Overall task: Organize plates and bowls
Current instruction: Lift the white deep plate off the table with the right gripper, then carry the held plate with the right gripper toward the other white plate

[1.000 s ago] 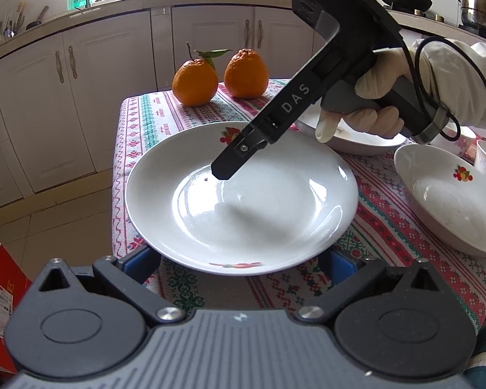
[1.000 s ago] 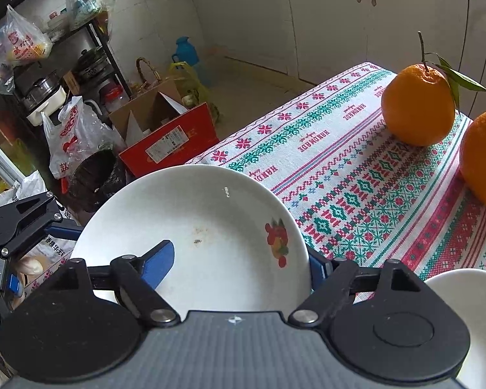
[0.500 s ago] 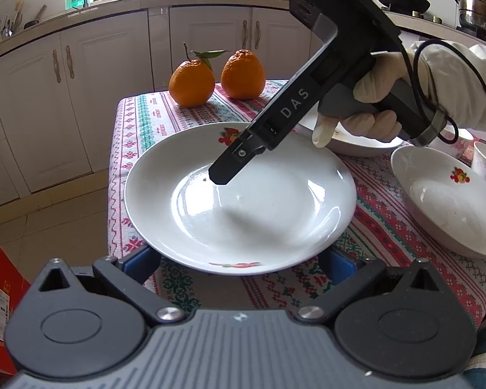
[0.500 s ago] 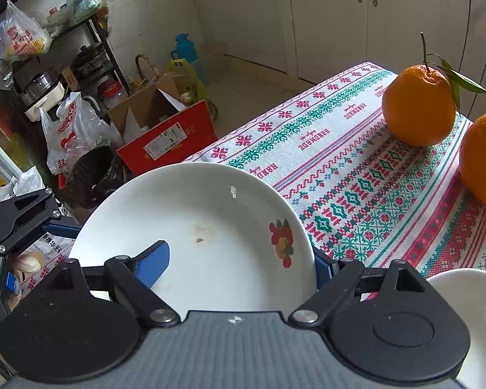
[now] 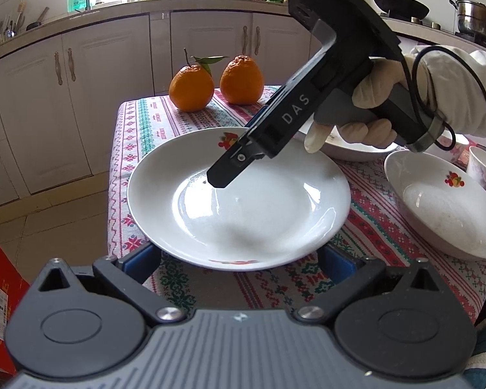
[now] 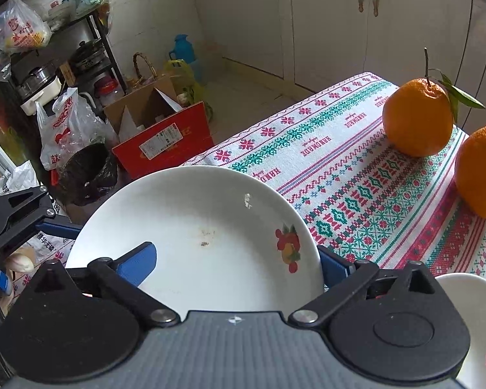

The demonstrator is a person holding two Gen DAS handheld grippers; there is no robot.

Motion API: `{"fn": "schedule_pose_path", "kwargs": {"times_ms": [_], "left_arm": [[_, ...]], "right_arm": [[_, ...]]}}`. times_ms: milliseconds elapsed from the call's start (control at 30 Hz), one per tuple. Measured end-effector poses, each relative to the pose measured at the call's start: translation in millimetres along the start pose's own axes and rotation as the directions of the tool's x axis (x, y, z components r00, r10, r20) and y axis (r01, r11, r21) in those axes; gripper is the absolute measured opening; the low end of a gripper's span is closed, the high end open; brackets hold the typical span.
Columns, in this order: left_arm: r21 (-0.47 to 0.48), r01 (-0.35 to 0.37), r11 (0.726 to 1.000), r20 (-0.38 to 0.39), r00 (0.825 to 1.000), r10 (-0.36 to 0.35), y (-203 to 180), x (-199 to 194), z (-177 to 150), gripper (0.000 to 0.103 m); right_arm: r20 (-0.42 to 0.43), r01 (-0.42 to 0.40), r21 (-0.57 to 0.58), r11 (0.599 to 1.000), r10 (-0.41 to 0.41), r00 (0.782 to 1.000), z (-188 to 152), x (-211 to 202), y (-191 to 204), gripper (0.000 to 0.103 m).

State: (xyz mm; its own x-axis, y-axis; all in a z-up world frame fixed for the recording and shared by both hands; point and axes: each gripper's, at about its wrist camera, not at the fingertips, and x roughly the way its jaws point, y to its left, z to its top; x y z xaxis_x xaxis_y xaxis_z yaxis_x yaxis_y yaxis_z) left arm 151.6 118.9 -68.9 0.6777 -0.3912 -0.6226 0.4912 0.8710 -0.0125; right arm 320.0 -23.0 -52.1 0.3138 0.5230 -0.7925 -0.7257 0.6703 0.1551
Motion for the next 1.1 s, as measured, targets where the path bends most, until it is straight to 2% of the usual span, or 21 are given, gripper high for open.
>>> {"fn": "schedule_pose_path", "kwargs": {"times_ms": [267,467,833,967,1100], "left_arm": [[-0.011,-0.026,1.0,0.004,1.0,0.026,-12,-22,-4,0.102],[-0.002,-0.04,0.999,0.033,0.999,0.04,-27,-39,-3,0.102],[0.066,-0.022,0.998,0.065,0.998,0.018,-71,-62,-9,0.102],[0.047,0.025,0.999,0.043,0.999,-0.027,-82,-60,-11,0.102],[0.058,0.078,0.995,0.014,0.997,-0.079,-94,-55,-15,0.102]], "right_arm": [[0.013,0.102,0.007,0.995,-0.102,0.995,-8,-27,10,0.103],[0.056,0.21,0.042,0.977,-0.213,0.976,-26,-65,31,0.103],[0.135,0.25,0.116,0.961,-0.265,0.955,-103,-132,74,0.103],[0.142,0.251,0.192,0.949,-0.28,0.949,-133,-152,78,0.103],[0.111,0.296,0.209,0.932,-0.323,0.94,-163,-162,80,0.103]]}}
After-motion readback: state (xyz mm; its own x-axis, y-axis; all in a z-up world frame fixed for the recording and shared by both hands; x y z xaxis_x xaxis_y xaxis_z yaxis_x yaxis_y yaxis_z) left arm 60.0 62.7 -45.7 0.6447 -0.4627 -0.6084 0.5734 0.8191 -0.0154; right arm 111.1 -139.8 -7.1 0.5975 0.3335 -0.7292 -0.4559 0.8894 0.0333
